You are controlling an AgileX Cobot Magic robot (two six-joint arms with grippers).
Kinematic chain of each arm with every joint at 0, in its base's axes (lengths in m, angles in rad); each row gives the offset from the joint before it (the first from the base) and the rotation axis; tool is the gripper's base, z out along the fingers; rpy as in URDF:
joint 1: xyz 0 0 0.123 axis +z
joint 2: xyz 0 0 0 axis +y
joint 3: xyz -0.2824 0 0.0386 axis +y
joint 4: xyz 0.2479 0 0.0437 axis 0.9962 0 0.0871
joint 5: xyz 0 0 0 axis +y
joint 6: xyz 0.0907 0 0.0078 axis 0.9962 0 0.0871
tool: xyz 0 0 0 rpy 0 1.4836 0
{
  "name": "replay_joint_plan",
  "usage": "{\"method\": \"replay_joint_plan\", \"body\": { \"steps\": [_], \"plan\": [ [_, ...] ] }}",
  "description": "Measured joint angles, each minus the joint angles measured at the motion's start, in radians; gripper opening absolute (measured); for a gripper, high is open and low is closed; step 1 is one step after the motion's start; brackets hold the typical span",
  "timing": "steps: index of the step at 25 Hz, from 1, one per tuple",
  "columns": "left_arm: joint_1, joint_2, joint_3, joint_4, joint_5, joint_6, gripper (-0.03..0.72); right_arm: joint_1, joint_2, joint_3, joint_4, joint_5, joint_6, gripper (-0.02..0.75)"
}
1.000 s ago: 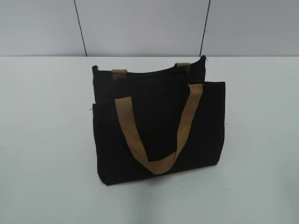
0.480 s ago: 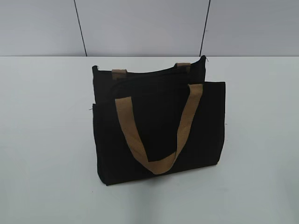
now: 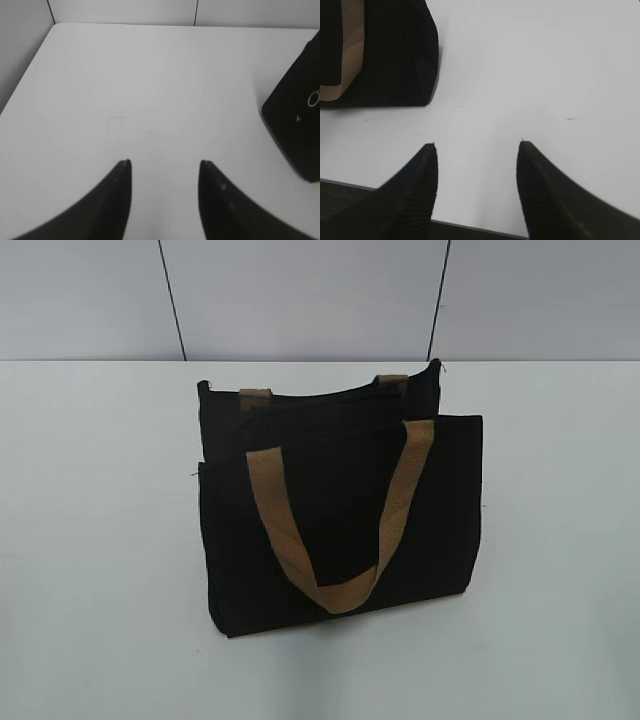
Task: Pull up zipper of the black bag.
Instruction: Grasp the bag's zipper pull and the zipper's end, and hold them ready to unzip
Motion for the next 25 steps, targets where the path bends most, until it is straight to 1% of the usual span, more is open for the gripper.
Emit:
{"method": "replay_joint_plan", "body": {
  "steps": [2, 4, 7, 10, 14, 16, 19, 25],
  "plan": [
    [0.0, 0.019, 0.0, 0.001, -0.002, 0.021, 0.475, 0.0, 0.0, 0.0, 0.0, 0.0, 0.0, 0.4],
    [0.0, 0.047, 0.0, 0.001, -0.006, 0.036, 0.507, 0.0, 0.0, 0.0, 0.0, 0.0, -0.001, 0.4],
    [0.0, 0.114, -0.001, -0.012, -0.008, 0.092, 0.518, 0.0, 0.0, 0.0, 0.001, 0.0, -0.001, 0.4],
    [0.0, 0.199, -0.01, -0.083, -0.063, 0.202, 0.519, 0.0, 0.013, 0.0, 0.02, -0.002, -0.001, 0.4],
    [0.0, 0.35, -0.011, -0.252, -0.183, 0.396, 0.519, 0.0, 0.105, 0.0, 0.045, -0.006, -0.001, 0.4],
    [0.0, 0.436, -0.011, -0.368, -0.214, 0.518, 0.517, 0.0, 0.159, -0.011, 0.047, -0.006, -0.002, 0.4],
    [0.0, 0.57, -0.011, -0.546, -0.234, 0.763, 0.501, 0.0, 0.232, -0.046, 0.049, -0.01, -0.016, 0.4],
    [0.0, 0.851, -0.014, -0.849, -0.297, 1.18, 0.488, 0.0, 0.35, -0.125, 0.08, -0.012, -0.048, 0.4]
  ]
}}
